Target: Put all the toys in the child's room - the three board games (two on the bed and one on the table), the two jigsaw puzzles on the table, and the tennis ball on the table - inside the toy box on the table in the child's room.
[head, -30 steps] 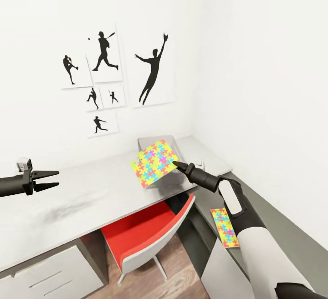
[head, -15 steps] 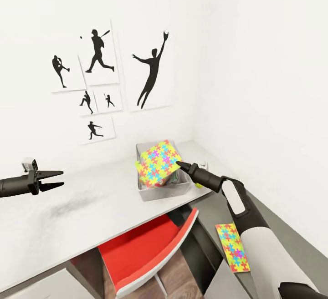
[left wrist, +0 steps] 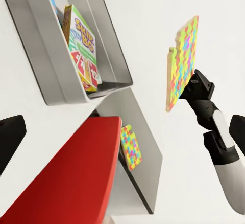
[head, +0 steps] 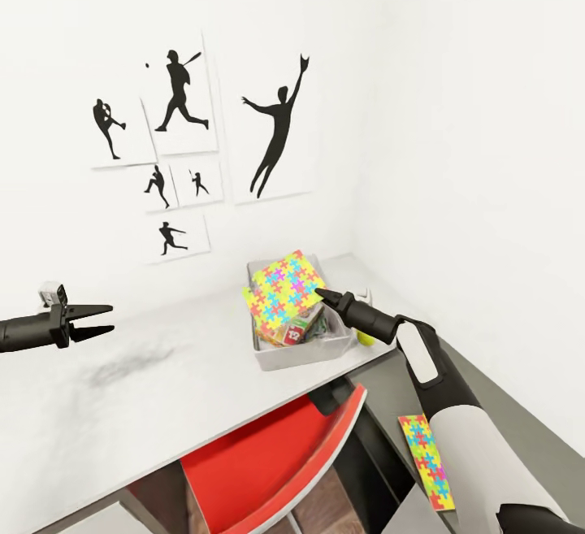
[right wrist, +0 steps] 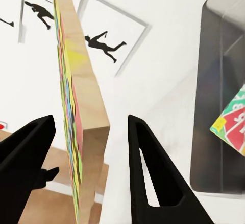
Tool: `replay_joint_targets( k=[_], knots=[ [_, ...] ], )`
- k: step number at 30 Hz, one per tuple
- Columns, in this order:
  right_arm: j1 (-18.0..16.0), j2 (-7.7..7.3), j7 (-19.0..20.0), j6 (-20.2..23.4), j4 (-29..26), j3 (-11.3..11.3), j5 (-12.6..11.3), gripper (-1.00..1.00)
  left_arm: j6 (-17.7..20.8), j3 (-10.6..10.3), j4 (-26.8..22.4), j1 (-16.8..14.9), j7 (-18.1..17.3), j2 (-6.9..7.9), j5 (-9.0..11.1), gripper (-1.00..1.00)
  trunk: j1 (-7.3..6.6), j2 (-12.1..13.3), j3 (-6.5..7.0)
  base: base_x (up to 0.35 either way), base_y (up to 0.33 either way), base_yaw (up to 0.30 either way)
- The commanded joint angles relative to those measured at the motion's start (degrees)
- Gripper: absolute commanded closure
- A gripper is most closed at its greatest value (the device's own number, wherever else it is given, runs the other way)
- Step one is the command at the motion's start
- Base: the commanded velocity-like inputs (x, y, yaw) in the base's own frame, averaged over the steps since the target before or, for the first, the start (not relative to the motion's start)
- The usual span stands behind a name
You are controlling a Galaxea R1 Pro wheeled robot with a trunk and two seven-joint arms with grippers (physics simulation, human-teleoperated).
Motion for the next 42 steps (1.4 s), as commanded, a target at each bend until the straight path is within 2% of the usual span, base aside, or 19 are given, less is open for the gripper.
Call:
replay_joint_targets(
  k=[1, 9, 17, 29, 42],
  knots=[
    [-0.1, 0.07, 0.1, 0.4, 0.0, -0.3, 0.0, 1.0, 0.4, -0.3, 0.1, -0.1, -0.2, 0.07, 0.3, -1.0, 0.05, -0.1, -0.13, 0.113, 0.054, 0.0],
    [-0.1, 0.1, -1.6, 0.4, 0.0, -1.1, -0.1, 1.0, 0.4, -0.3, 0.1, -0.1, -0.2, 0.07, 0.3, -1.0, 0.05, -0.1, -0.13, 0.074, 0.011, 0.0],
    [-0.1, 0.07, -1.7, 0.4, 0.0, -1.2, -0.2, 1.0, 0.4, -0.3, 0.1, -0.1, -0.2, 0.07, 0.3, -1.0, 0.05, -0.1, -0.13, 0.031, 0.03, 0.0],
    [-0.1, 0.1, -1.8, 0.4, 0.0, -1.2, -0.2, 1.0, 0.4, -0.4, 0.1, -0.1, -0.2, 0.07, 0.3, -1.0, 0.05, -0.1, 0.2, 0.227, 0.069, -0.142],
    [-0.1, 0.16, -1.9, 0.4, 0.0, -1.1, -0.2, 1.0, 0.4, -0.3, 0.1, -0.1, -0.2, 0.07, 0.3, -1.0, 0.05, -0.1, 0.22, 0.164, 0.059, -0.01]
  ],
)
